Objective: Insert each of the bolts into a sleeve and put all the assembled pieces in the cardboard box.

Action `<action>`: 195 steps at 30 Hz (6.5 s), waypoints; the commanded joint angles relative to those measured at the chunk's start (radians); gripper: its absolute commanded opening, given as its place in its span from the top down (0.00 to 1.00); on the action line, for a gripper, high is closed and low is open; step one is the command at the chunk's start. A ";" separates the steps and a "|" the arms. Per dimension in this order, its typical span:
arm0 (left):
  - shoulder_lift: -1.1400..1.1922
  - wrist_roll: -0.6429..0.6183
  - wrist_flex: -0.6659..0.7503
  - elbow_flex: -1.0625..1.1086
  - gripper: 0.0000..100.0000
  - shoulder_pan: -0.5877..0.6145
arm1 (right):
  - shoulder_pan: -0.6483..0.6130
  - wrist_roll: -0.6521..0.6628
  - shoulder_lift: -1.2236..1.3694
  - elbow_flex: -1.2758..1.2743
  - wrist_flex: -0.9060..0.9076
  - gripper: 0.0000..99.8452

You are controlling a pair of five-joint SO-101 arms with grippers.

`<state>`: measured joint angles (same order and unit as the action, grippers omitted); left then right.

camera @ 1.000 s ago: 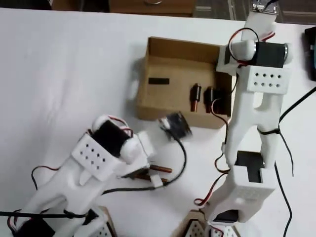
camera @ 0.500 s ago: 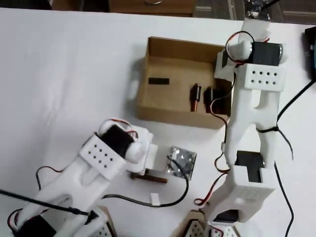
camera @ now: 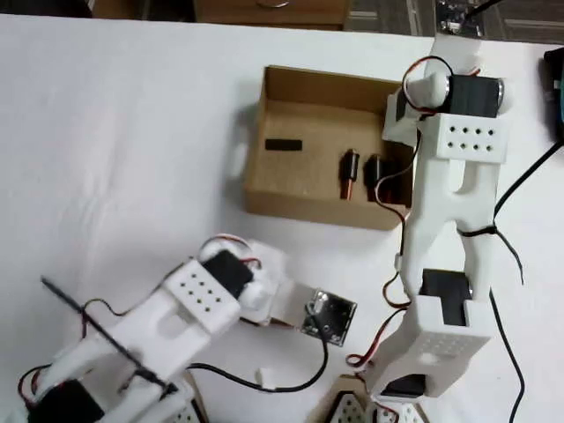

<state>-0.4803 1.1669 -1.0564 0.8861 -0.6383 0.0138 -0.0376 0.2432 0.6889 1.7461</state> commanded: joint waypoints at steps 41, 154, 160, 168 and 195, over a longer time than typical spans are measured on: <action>0.427 -0.012 -0.012 -0.383 0.98 0.097 | 0.001 0.009 -0.058 0.002 0.010 0.98; 0.845 -2.407 -0.138 -0.771 0.77 0.132 | -0.001 0.008 -0.058 -0.132 -0.091 0.98; 0.898 -2.410 -0.110 -0.774 0.77 0.130 | -0.001 0.008 -0.058 -0.132 -0.134 0.98; 0.945 -2.406 -0.091 -0.777 0.98 0.133 | -0.042 0.008 -0.058 -0.132 -0.168 0.98; 0.410 -2.216 -0.410 -0.990 0.98 0.132 | -0.051 0.008 -0.068 -0.124 -0.116 0.98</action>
<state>0.0368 -1.1024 -1.4293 -0.0391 -0.5171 -0.0353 -0.0376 0.2432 0.5524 1.6218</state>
